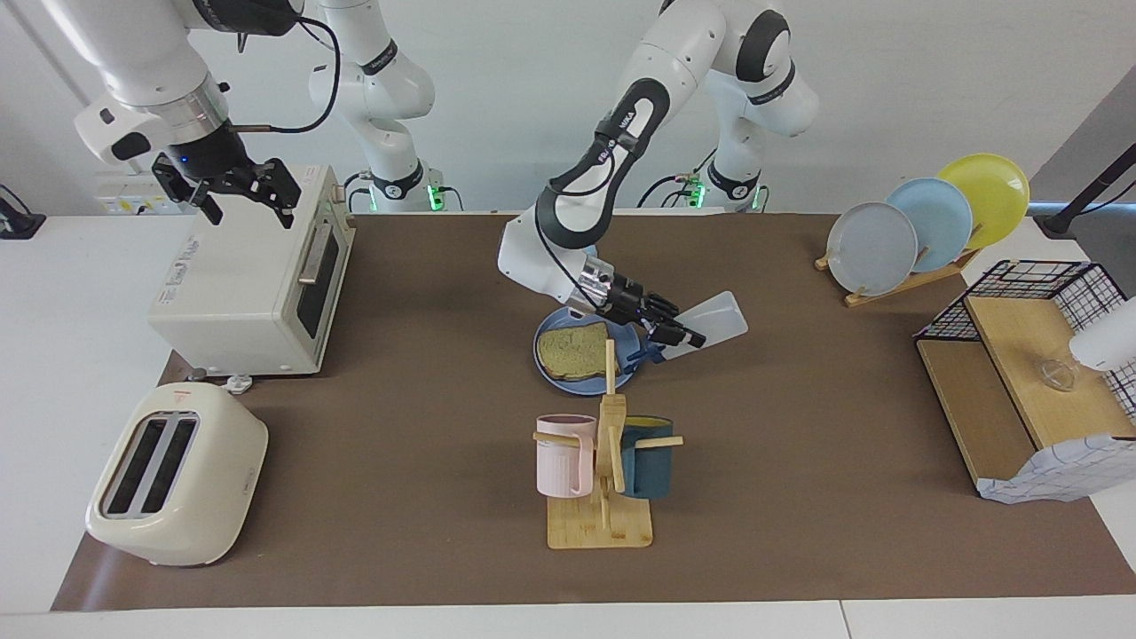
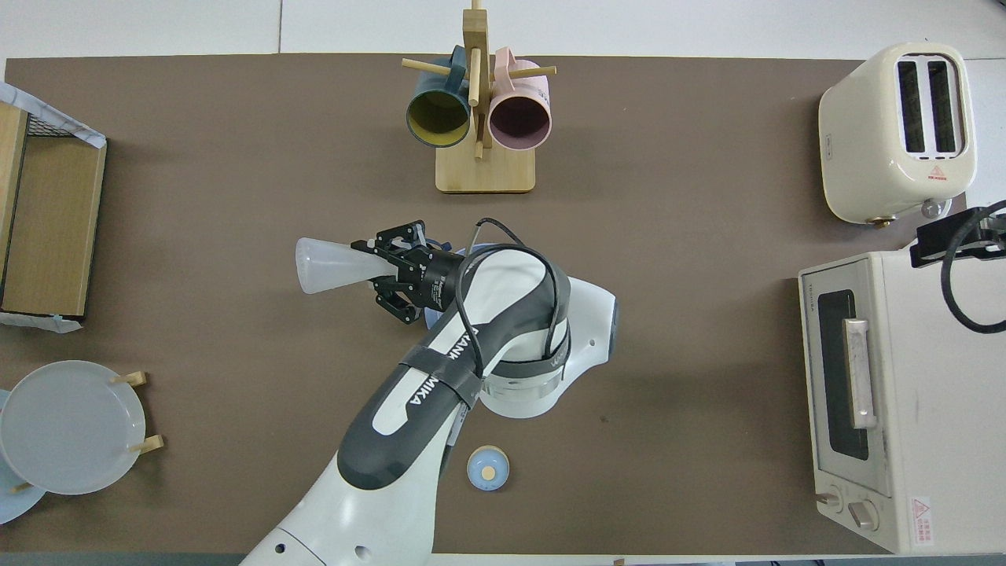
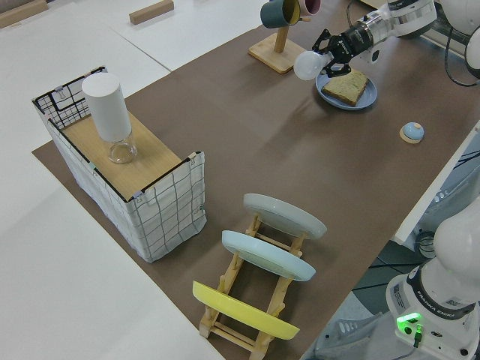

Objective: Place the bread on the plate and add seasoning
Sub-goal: 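Tilt the shaker over the bread with the left gripper, shaking seasoning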

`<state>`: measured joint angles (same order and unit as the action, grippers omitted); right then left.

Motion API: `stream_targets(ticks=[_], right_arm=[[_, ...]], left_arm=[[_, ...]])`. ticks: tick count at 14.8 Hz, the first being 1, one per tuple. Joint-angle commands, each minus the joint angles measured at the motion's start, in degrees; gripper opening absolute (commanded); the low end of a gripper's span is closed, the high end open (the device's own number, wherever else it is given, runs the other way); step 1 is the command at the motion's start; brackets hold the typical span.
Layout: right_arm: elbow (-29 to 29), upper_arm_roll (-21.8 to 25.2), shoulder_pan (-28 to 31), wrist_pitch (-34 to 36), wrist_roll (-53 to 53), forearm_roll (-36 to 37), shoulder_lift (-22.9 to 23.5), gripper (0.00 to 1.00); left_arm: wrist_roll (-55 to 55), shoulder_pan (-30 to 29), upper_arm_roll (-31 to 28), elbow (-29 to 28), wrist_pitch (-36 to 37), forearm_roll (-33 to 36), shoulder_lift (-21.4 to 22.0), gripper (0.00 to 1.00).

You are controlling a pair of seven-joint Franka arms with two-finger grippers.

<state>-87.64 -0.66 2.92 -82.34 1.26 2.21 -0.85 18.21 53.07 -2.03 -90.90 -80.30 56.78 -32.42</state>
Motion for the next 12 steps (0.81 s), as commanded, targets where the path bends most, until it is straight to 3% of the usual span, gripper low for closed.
stream_targets(ticks=[1, 6, 12], right_arm=[[-1.0, -0.3, 0.6, -0.5, -1.4, 0.0, -0.7, 1.0], [-1.0, -0.3, 0.6, -0.5, -1.4, 0.0, -0.7, 1.0], [-1.0, -0.3, 0.6, -0.5, -1.4, 0.0, -0.7, 1.0]], left_arm=[[0.2, 4.9, -0.5, 1.2, 3.2, -2.8, -0.5, 0.21], [0.1, 8.8, -0.6, 1.3, 5.7, -5.1, -0.1, 0.21], [-1.9, 2.9, -0.7, 1.0, 3.4, -4.2, -0.4, 0.21]])
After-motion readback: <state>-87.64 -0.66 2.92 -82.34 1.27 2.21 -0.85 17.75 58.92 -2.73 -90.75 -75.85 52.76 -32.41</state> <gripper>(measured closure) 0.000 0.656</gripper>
